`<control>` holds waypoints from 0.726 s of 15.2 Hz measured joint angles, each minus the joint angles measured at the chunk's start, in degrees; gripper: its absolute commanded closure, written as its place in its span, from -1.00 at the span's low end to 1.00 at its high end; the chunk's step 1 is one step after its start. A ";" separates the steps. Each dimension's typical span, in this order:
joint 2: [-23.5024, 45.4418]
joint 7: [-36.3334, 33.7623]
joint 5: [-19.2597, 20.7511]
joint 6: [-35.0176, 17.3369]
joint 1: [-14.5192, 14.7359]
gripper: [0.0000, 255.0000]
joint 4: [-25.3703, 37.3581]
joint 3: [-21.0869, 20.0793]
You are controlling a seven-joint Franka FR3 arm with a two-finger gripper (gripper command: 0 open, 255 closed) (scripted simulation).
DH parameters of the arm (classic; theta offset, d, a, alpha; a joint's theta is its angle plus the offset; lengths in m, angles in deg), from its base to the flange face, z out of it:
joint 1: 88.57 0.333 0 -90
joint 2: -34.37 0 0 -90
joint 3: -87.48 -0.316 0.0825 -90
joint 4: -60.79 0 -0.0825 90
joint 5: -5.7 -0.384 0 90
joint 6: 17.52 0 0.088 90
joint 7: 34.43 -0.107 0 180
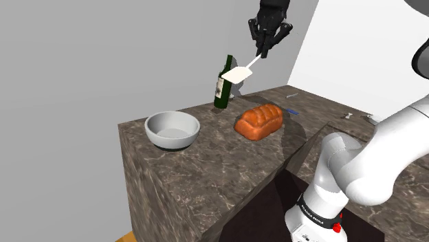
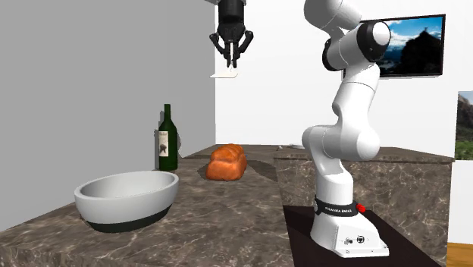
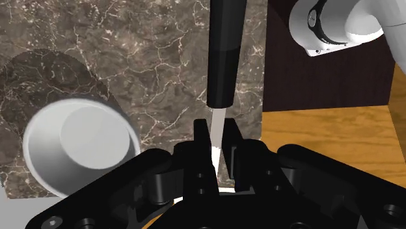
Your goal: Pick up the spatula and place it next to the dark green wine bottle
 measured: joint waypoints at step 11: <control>15.42 15.23 1.12 -2.64 -2.89 1.00 14.25 11.85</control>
